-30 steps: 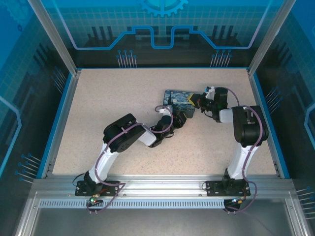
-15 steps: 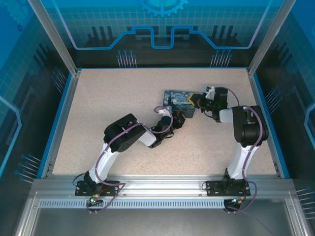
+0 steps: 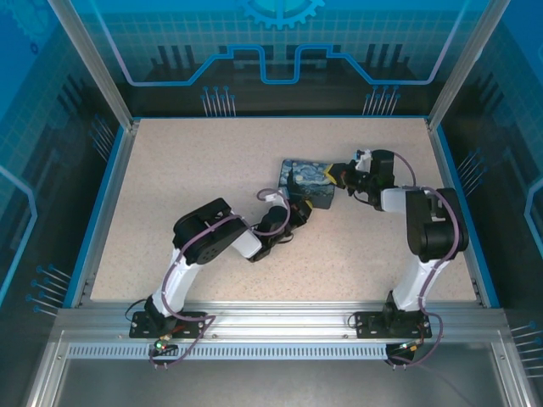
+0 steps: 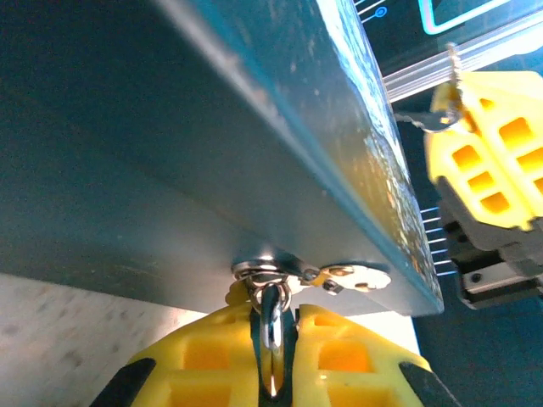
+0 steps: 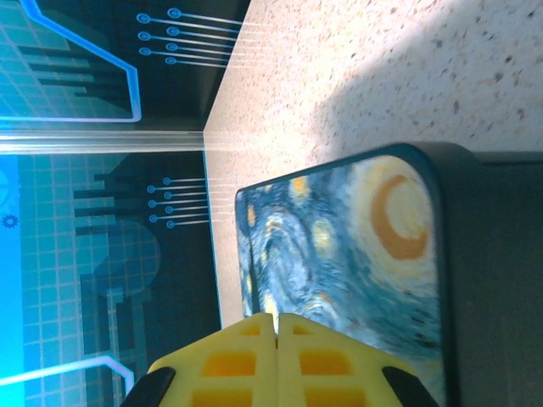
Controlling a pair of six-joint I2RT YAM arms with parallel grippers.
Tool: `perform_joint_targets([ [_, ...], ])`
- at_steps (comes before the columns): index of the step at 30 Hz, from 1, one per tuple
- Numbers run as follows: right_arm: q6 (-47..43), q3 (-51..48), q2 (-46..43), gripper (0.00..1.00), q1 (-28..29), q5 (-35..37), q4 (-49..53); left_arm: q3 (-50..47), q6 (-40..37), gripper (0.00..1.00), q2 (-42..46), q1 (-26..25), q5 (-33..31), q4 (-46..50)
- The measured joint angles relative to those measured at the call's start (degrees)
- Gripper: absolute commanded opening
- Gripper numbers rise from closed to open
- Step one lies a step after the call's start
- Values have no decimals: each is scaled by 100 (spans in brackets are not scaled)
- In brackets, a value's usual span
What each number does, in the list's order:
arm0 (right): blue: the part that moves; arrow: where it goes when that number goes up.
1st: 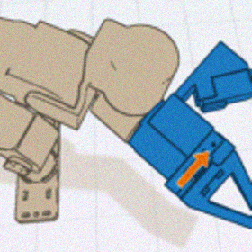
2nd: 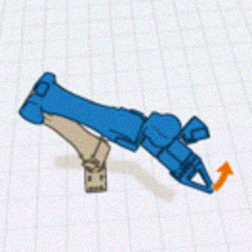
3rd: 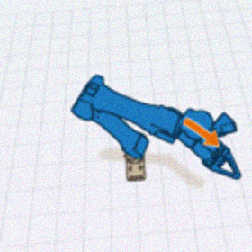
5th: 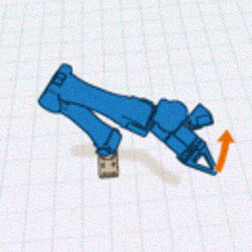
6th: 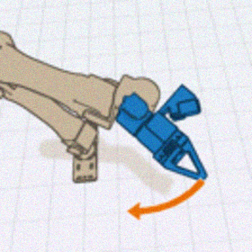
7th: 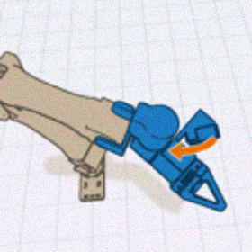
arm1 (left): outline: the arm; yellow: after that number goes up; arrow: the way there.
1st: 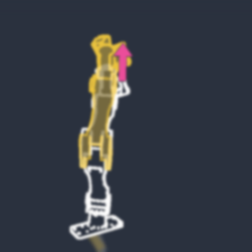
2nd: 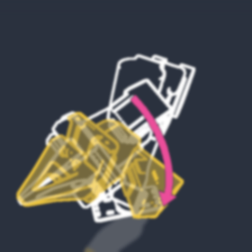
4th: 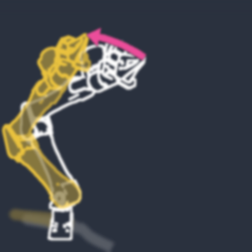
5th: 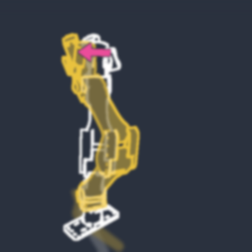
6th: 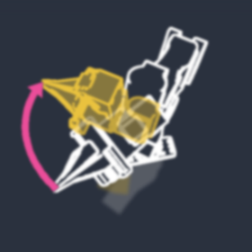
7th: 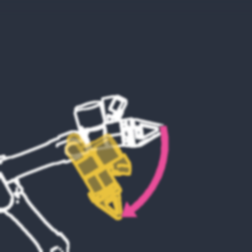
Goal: Unlock a padlock with a key
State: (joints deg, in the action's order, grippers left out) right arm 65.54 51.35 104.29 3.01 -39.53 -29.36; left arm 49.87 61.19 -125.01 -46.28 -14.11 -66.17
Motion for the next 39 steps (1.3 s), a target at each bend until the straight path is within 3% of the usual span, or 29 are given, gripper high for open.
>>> perform_joint_targets([
  [11, -50, -1130, -1958, 0, 385, 0, 407, -927, 496, 0, 1005, 0, 0, 28],
  [21, -35, -2546, -3587, 0, 756, 98, 841, -1082, 997, 0, 1506, 0, 356, 48],
  [30, 243, -3001, -3746, 0, 800, 173, 789, -1235, 1438, 0, 1908, 31, 949, 120],
  [39, 737, -3005, -4044, 0, 984, 393, 682, -1368, 1910, 0, 2050, 31, 1014, 101],
])
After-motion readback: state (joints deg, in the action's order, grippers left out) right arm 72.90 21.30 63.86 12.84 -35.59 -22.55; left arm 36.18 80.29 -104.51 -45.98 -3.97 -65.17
